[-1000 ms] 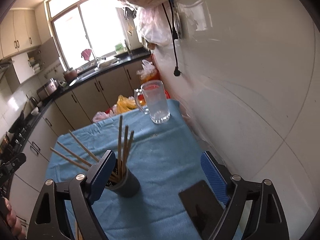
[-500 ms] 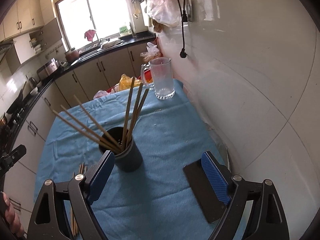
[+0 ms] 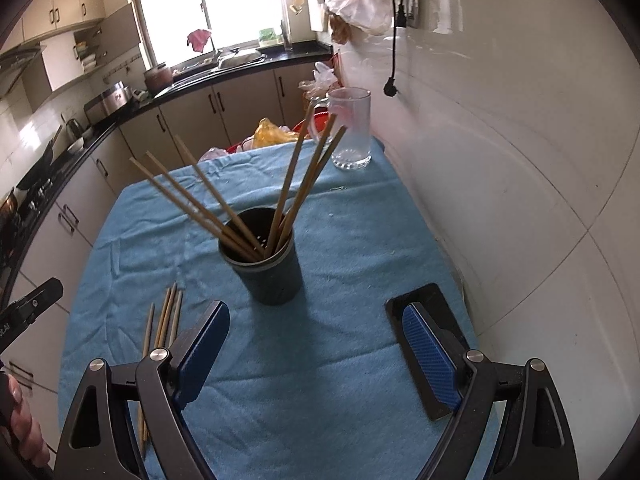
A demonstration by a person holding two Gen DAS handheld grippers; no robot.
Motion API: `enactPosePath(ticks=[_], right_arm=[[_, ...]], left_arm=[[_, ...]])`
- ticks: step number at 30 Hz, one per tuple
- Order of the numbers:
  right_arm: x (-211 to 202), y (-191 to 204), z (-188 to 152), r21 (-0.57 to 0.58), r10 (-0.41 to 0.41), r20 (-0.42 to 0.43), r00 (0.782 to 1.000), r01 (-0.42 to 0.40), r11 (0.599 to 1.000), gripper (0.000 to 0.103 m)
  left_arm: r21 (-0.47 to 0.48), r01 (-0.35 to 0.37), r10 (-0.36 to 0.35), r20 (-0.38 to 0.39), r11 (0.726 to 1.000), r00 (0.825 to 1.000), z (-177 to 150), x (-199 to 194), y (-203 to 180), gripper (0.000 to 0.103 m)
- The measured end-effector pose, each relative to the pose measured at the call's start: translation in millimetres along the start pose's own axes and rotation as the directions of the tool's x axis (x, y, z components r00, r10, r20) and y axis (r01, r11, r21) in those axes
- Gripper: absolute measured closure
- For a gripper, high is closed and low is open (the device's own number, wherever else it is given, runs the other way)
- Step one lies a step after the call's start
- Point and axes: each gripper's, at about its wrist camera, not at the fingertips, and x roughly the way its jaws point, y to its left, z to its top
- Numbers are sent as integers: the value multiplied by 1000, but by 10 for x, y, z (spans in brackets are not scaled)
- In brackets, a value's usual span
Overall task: Organize utensils
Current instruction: 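Move both tools back to the remaining chopsticks on the towel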
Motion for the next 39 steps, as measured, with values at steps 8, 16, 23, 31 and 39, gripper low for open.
enactPosePath(ticks=[8,16,23,31,39], right_arm=[[32,188,-103,-39,-2,-30,1000,1,999,12],[91,463,-177,-67,11,-53,999,-14,998,12],[170,743,-201,-97,31,-72,997,-38,995,12],[265,984,-258,-112,53,-98,994,-64,992,12],[394,1239,-316,-137,78,-132,988,-96,986,11]], left_arm=[[-22,0,-1,-27,1000,1000,-78,33,189,32],[-44,-15,13,-36,999,999,-106,9,465,32],[-66,-37,34,-41,997,999,-117,-14,710,32],[-78,-65,60,-57,995,997,-147,-25,952,32],[-100,-99,92,-68,990,993,-196,-51,1153,32]])
